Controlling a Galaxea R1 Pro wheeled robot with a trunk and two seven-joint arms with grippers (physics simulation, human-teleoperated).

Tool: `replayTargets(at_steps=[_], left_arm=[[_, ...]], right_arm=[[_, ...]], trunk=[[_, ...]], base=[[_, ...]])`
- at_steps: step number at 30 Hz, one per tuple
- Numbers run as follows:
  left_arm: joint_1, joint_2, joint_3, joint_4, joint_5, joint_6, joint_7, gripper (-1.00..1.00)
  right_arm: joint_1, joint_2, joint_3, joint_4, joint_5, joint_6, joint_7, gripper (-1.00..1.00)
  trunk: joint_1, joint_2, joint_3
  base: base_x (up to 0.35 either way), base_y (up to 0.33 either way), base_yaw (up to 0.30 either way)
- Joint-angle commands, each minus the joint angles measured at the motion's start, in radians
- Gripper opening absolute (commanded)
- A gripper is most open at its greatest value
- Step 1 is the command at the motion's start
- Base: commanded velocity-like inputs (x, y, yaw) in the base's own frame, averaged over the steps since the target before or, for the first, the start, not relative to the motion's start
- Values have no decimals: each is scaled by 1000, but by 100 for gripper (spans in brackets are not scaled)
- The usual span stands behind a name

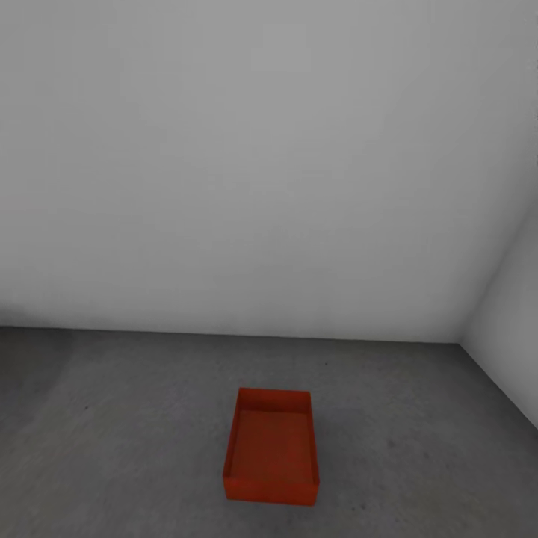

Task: Move the two storage containers from the living room to the garage. In the garage, place one container on the floor and stack the other container on top of it (either order is fine).

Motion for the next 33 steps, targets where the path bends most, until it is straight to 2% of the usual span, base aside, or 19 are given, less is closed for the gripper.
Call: replayTargets(at_steps=[1, 5, 11, 33], left_arm=[[0, 1, -6, 0, 7, 3, -11, 100], [0, 6, -6, 0, 8, 4, -52, 100], [1, 15, -5, -1, 12, 4, -78, 100], [1, 18, -5, -1, 13, 3, -83, 100]], right_arm=[[-1, 0, 8, 3, 0, -5, -3, 100], [-1, 0, 8, 3, 1, -5, -3, 100], [-1, 1, 8, 3, 3, -5, -3, 100], [-1, 0, 6, 3, -6, -4, -3, 100]], trunk=[[0, -1, 1], [0, -1, 7], [0, -1, 17], [0, -1, 52]], base=[[0, 0, 0], [0, 0, 0], [0, 0, 0], [0, 0, 0]])
